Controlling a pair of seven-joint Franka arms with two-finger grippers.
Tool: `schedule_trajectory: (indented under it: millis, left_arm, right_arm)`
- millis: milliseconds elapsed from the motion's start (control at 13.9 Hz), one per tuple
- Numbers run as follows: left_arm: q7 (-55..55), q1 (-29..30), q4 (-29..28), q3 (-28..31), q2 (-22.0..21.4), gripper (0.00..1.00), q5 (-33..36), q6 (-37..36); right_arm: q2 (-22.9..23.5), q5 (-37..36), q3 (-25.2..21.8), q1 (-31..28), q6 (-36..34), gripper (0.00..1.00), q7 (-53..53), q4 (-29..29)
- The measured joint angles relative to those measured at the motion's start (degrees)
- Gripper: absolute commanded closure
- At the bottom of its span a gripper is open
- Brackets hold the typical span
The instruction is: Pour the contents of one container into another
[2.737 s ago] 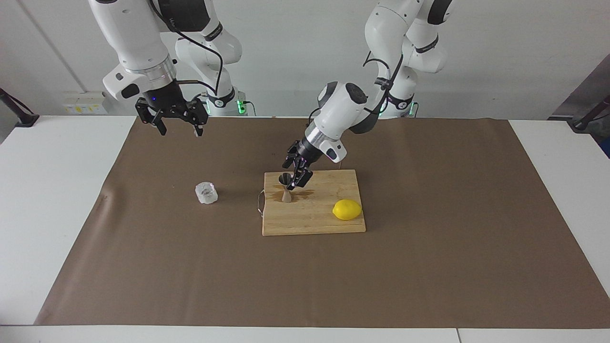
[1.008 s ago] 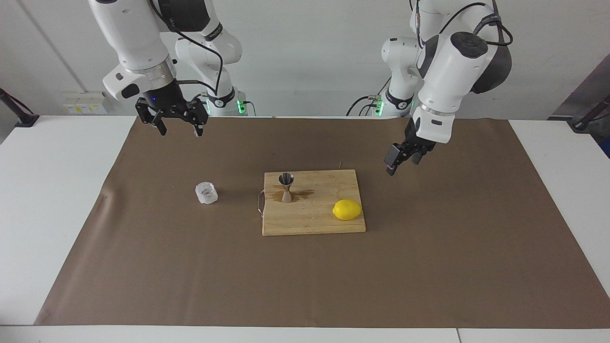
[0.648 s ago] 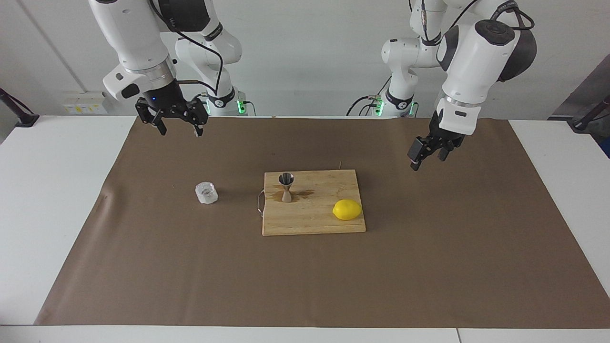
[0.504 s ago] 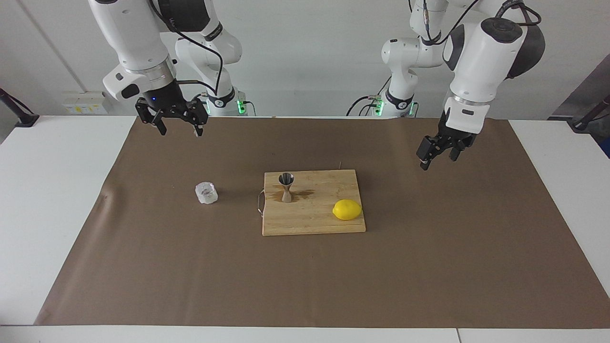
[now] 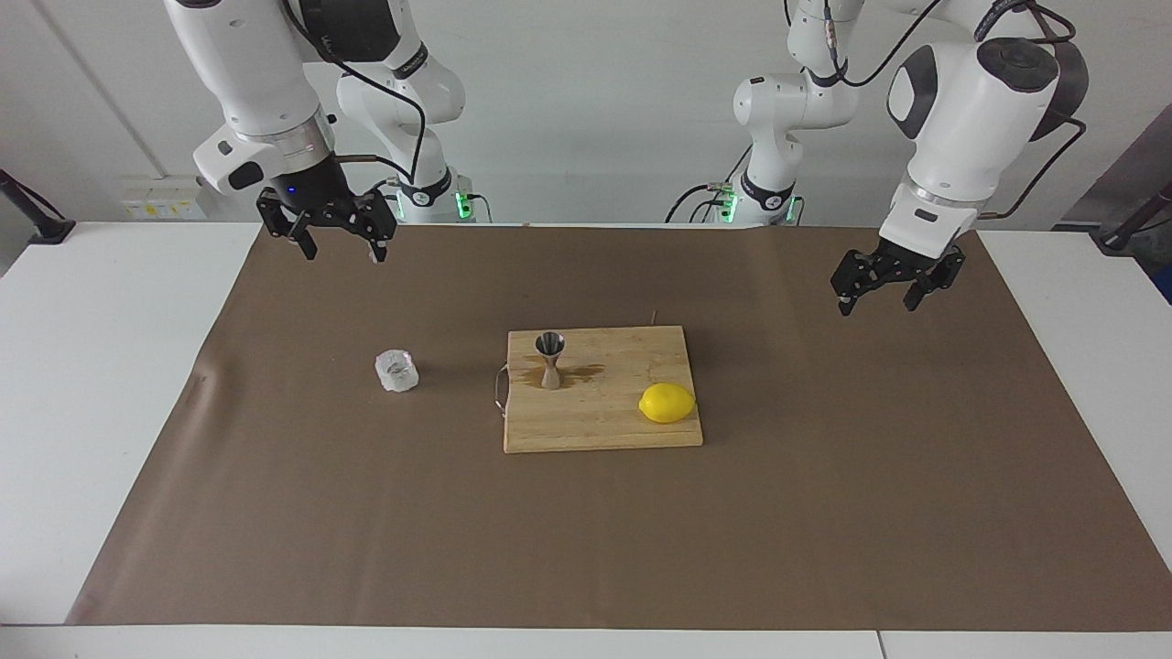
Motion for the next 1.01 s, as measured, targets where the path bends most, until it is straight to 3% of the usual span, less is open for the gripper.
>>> schedule_trajectory:
  millis: [648, 1008]
  left_arm:
    - [8.7, 1.5, 2.6, 1.0, -0.3, 0.00, 0.0, -2.8]
    - [8.7, 1.6, 2.7, 1.0, -1.5, 0.00, 0.0, -2.9]
  right_arm:
    - [0.0, 0.0, -0.1, -1.3, 0.1, 0.00, 0.0, -0.4]
    - [-2.9, 0.0, 0.1, -1.3, 6.8, 0.00, -10.4, -9.3]
